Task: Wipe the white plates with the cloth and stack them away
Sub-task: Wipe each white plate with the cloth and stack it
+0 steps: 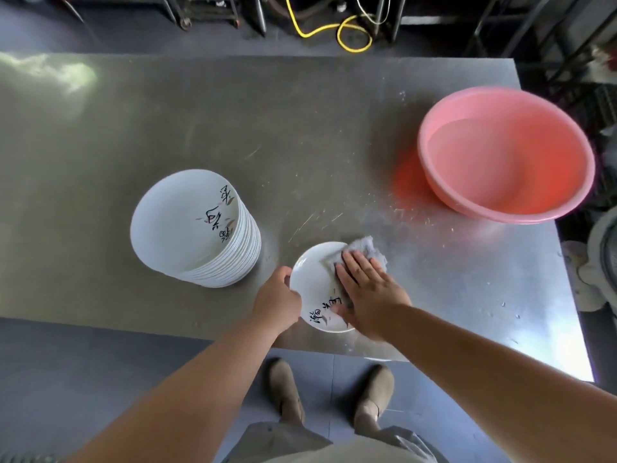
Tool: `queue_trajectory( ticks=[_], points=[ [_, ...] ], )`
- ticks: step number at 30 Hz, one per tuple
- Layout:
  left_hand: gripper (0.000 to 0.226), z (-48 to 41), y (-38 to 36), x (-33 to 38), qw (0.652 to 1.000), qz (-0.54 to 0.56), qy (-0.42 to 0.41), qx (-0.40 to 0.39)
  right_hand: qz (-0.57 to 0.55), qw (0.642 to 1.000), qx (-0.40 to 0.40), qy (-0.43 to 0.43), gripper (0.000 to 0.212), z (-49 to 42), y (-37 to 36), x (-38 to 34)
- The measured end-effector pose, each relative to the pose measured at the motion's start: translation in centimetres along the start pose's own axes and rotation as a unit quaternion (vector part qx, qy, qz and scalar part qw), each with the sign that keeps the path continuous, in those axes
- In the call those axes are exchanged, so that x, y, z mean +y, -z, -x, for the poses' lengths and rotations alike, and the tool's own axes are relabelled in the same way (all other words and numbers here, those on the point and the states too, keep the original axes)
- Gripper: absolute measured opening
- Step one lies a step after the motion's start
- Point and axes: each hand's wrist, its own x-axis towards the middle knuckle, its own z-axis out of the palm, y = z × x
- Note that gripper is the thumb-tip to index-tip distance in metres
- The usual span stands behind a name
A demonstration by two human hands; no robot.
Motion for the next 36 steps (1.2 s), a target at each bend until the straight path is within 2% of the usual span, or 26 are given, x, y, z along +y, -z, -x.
queue_trajectory(
  ticks=[3,6,9,13,18,22,24,26,28,32,36],
  points=[
    [0.036,0.3,-0.3,0.3,0.996,0.079,0.035,-0.001,0.027,1.000,0.003,0.013,0.089,-1.6,0.5,1.3],
    [0.041,0.3,-0.7,0.4,0.990,0.123,0.067,0.013,-0.023,1.000,0.007,-0.019,0.095,1.4,-1.6,0.3],
    [0.042,0.4,-0.9,0.5,0.990,0.119,0.075,0.013,-0.041,0.999,-0.006,-0.035,0.099,4.5,-3.2,-1.3],
    [0.043,0.4,-1.0,0.5,0.993,0.098,0.058,-0.001,-0.043,0.998,-0.001,-0.054,0.098,1.7,-1.1,-0.4],
    [0.037,0.3,-1.2,0.4,0.986,0.145,0.080,0.018,-0.022,0.999,0.001,-0.038,0.091,-1.1,0.6,1.3],
    [0.037,0.9,-2.4,0.4,0.975,0.186,0.107,0.048,-0.055,0.997,0.013,-0.058,0.100,4.2,-2.5,-0.4],
    [0.036,1.6,-3.0,0.4,0.971,0.200,0.121,0.055,-0.070,0.995,-0.005,-0.069,0.101,6.2,-3.5,-1.3],
    [0.035,2.3,-3.6,0.2,0.971,0.197,0.123,0.056,-0.079,0.993,-0.019,-0.083,0.100,5.5,-2.9,-1.4],
    [0.033,2.8,-4.1,0.3,0.971,0.197,0.123,0.057,-0.085,0.992,-0.001,-0.092,0.096,2.8,-1.4,-0.9],
    [0.034,3.2,-5.0,1.0,0.932,0.306,0.173,0.091,-0.060,0.995,-0.014,-0.073,0.091,-0.6,0.3,0.2],
    [0.034,3.4,-5.6,1.5,0.915,0.336,0.193,0.114,-0.067,0.995,0.001,-0.070,0.097,3.6,-2.7,-1.0]
  ],
)
